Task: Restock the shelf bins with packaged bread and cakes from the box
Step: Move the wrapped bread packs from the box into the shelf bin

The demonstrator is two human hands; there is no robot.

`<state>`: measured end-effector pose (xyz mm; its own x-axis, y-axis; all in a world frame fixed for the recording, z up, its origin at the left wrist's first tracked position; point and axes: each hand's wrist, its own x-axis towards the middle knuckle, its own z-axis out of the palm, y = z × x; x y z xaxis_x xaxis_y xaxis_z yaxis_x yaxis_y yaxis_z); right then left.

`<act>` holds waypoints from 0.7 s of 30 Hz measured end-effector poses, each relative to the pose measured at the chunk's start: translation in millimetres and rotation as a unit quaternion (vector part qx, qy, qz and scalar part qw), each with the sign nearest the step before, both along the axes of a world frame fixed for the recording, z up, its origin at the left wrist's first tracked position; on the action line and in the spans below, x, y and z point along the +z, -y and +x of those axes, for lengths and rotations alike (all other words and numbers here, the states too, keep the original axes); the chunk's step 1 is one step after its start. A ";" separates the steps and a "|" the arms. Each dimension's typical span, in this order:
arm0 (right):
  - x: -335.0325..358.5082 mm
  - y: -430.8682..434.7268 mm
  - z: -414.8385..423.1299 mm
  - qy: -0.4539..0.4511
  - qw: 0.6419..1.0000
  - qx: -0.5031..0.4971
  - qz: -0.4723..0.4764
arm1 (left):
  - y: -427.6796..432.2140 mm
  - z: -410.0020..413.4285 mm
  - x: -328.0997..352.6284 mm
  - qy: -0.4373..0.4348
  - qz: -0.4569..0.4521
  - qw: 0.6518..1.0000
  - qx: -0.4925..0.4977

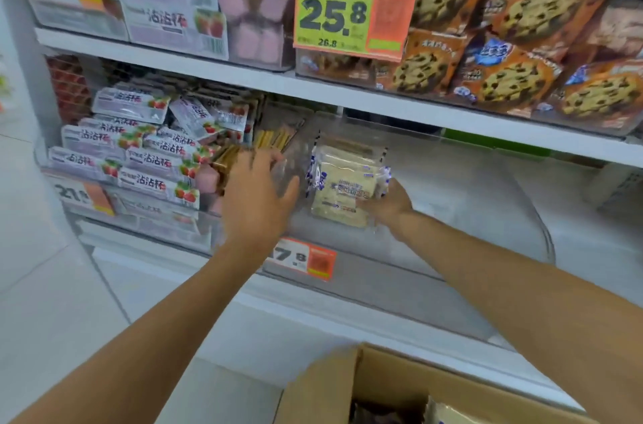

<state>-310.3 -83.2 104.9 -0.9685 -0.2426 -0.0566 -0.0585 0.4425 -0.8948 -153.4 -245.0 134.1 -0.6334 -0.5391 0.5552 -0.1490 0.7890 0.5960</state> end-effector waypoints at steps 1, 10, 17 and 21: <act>-3.0 7.7 -5.7 -0.008 1.000 -0.022 0.006 | 1.5 0.4 -1.8 -0.005 -0.006 1.000 -0.010; 3.1 6.1 -10.7 -0.382 0.864 0.078 0.317 | -1.1 1.8 -2.6 -0.029 -0.001 1.000 -0.001; 0.6 20.3 -17.7 -0.406 0.807 0.117 0.413 | -1.1 2.4 -2.3 -0.031 -0.002 1.000 -0.003; 18.2 3.6 5.9 -0.371 0.831 0.131 0.392 | -1.4 3.7 0.1 -0.020 0.013 1.000 -0.015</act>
